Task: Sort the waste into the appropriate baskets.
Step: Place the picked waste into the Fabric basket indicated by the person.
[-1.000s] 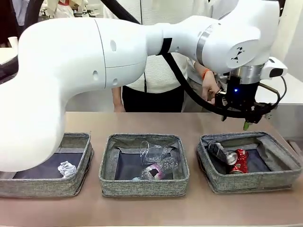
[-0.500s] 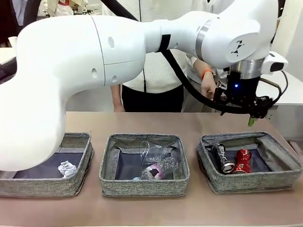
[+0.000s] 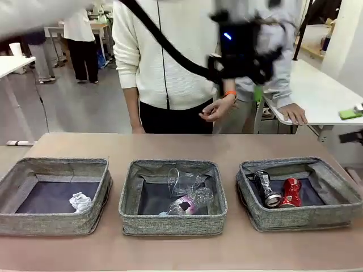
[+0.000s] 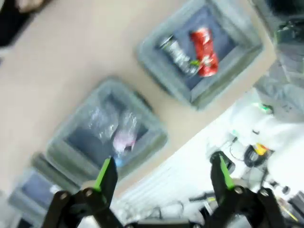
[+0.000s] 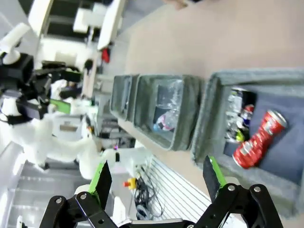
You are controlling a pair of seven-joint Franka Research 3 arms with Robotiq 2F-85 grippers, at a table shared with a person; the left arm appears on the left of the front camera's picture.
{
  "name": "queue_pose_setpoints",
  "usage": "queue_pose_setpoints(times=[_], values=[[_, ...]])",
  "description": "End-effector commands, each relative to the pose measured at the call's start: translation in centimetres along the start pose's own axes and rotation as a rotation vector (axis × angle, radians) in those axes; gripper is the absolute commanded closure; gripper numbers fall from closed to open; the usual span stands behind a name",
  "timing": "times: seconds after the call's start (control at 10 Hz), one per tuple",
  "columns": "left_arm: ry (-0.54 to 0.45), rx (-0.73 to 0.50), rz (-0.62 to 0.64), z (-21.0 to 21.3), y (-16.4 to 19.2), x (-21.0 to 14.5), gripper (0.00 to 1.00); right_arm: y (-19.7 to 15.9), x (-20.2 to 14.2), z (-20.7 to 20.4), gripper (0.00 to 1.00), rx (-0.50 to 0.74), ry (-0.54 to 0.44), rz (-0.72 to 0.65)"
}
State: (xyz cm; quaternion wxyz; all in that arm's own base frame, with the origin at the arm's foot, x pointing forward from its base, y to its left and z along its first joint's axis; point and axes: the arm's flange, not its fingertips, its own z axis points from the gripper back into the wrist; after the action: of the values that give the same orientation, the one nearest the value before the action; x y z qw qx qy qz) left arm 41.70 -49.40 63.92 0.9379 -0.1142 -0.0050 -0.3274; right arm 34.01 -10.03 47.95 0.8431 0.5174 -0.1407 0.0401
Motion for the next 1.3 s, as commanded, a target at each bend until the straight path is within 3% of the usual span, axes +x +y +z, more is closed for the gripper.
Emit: queue_pose_setpoints(times=[0.0,0.2,0.3,0.4,0.5,0.7,0.9,1.1,1.2], values=[[-0.012,-0.105,0.140,-1.3,9.8,-13.8,0.00,0.2,5.2,-2.5,0.00,0.048,0.099,0.061],[-0.116,-0.250,0.385,-1.4,17.2,-21.0,0.00,1.8,8.6,-7.1,0.00,0.097,0.179,0.091],[-0.178,-0.404,0.490,-2.0,21.5,-25.2,0.00,2.5,10.3,-10.1,0.00,0.123,0.230,0.072],[-0.232,-0.512,0.586,-2.5,25.1,-28.6,0.00,2.6,11.4,-11.9,0.00,0.176,0.248,0.037],[-0.241,-0.611,0.679,-3.5,28.3,-31.5,0.00,2.7,12.0,-12.4,0.00,0.211,0.206,-0.049],[-0.317,-0.922,0.675,-6.1,34.7,-36.9,0.00,2.7,11.2,-10.5,0.00,0.296,0.104,-0.201],[-0.387,-1.133,0.689,-8.8,38.6,-40.8,0.00,2.0,9.4,-6.9,0.00,0.240,0.056,-0.245],[-0.456,-1.256,0.760,-10.4,39.5,-42.6,0.00,0.3,7.8,-4.1,0.00,0.197,0.049,-0.283],[-0.414,-1.122,0.730,-9.0,39.8,-42.5,0.00,0.9,10.0,-6.1,0.00,0.241,0.061,-0.235]])
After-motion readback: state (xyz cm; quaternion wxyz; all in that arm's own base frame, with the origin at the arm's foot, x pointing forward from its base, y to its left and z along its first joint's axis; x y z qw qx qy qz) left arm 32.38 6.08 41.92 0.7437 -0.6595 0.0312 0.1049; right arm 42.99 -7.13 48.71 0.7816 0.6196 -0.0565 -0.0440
